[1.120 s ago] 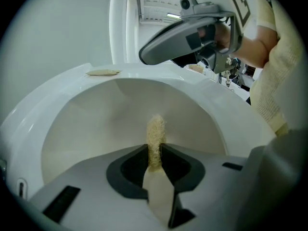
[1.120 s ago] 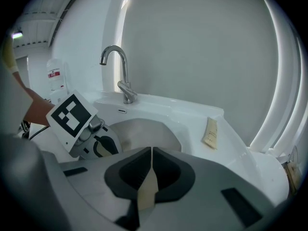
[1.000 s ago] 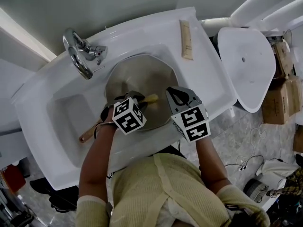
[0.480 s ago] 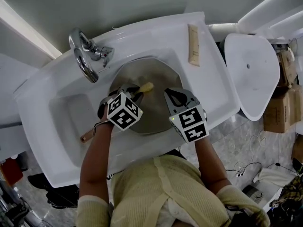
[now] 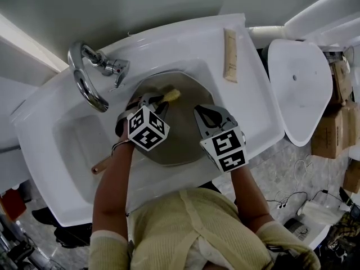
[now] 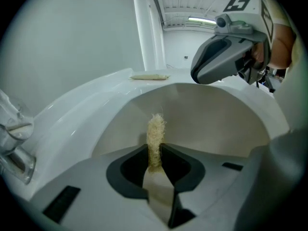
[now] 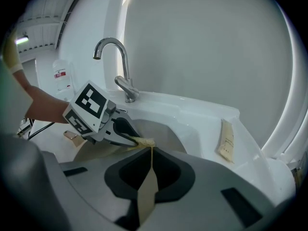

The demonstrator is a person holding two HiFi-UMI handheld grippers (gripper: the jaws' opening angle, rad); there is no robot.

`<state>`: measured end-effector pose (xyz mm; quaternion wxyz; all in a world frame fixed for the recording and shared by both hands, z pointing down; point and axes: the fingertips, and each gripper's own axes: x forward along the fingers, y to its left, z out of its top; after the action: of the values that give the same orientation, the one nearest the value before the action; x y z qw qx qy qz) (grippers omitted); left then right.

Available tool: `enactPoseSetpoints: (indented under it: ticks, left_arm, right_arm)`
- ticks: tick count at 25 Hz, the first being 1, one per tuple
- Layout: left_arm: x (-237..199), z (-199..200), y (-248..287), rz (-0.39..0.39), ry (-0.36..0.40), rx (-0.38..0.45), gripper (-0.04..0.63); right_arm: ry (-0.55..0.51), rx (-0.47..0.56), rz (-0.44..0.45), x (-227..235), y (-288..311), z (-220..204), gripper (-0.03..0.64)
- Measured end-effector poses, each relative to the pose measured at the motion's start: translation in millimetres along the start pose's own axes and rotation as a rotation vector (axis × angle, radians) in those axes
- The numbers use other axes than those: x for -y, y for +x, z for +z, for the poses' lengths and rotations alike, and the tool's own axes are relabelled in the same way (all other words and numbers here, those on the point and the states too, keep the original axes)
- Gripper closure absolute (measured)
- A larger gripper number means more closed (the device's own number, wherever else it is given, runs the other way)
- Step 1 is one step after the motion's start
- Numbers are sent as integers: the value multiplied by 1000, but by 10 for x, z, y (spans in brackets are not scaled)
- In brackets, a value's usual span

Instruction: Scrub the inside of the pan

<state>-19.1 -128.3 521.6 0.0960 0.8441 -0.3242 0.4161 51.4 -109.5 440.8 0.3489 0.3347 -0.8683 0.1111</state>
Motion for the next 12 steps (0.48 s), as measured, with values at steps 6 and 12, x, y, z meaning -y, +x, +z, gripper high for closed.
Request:
enactPoseSetpoints:
  ticks: [6, 12]
  left_arm:
    - [5, -44, 135, 1, 9, -24, 472]
    - [11, -92, 196, -6, -5, -40, 474]
  right_arm:
    - [18, -4, 17, 50, 37, -33, 588]
    - [26, -12, 21, 78, 66, -59, 588]
